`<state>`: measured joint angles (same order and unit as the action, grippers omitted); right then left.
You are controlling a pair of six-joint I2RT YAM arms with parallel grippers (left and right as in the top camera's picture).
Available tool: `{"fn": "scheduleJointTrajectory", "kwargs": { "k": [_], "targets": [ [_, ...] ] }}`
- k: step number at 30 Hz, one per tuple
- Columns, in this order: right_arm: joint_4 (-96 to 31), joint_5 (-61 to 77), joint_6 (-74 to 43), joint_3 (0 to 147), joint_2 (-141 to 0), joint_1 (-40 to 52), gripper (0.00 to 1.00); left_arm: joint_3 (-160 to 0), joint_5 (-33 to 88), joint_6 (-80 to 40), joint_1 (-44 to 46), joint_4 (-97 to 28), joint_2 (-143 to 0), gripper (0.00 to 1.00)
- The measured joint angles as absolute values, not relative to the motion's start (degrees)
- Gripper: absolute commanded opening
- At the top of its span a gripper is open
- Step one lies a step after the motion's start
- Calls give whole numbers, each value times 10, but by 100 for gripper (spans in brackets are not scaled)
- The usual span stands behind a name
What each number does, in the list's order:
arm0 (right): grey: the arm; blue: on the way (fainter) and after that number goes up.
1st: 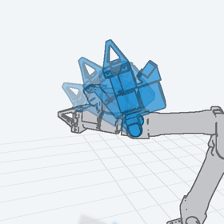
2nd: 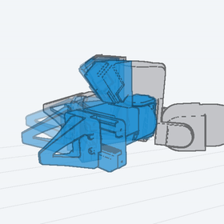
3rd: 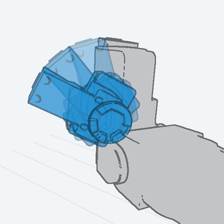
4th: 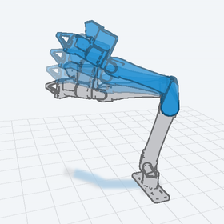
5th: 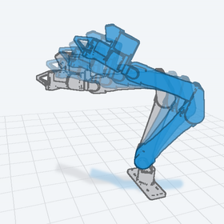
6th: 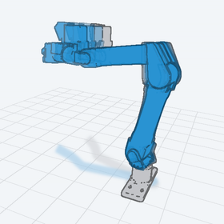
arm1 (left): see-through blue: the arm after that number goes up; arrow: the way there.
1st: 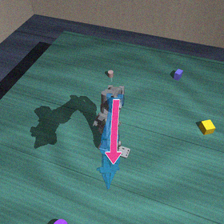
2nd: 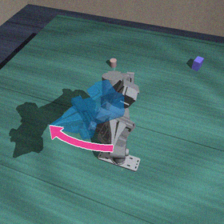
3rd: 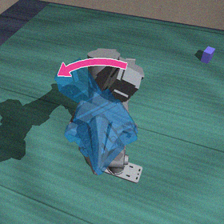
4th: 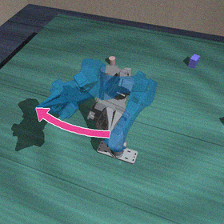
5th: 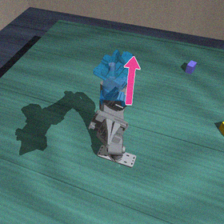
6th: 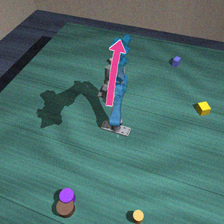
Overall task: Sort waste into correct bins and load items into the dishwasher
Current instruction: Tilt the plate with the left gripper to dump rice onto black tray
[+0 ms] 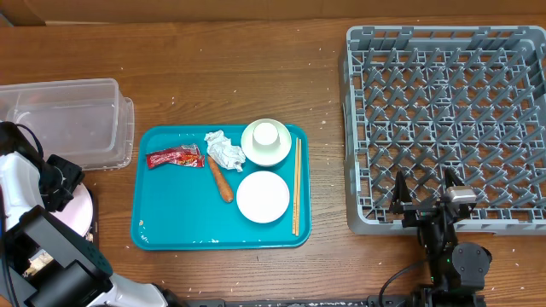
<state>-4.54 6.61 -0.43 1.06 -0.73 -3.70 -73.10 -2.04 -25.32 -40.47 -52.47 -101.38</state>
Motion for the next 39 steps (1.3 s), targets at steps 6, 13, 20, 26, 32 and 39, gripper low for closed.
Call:
{"fn": "scheduleJointTrajectory", "kwargs": {
  "k": [6,13,20,26,32,39],
  "targets": [
    [-46,66,-4,11,-7,-37,100,-735,-17,-253,-405,-538,-1014,49],
    [-45,66,-4,11,-7,-37,100,-741,-11,-251,-405,-552,-1014,49],
    [-45,66,-4,11,-7,-37,100,-757,-11,-248,-405,-554,-1014,62],
    [-45,66,-4,10,-7,-37,100,-757,-12,-244,-404,-550,-1014,62],
    [-45,66,-4,10,-7,-37,100,-757,-13,-243,-404,-538,-1014,62],
    [-45,66,-4,11,-7,-37,100,-756,-13,-238,-404,-517,-1014,63]
  ]
}}
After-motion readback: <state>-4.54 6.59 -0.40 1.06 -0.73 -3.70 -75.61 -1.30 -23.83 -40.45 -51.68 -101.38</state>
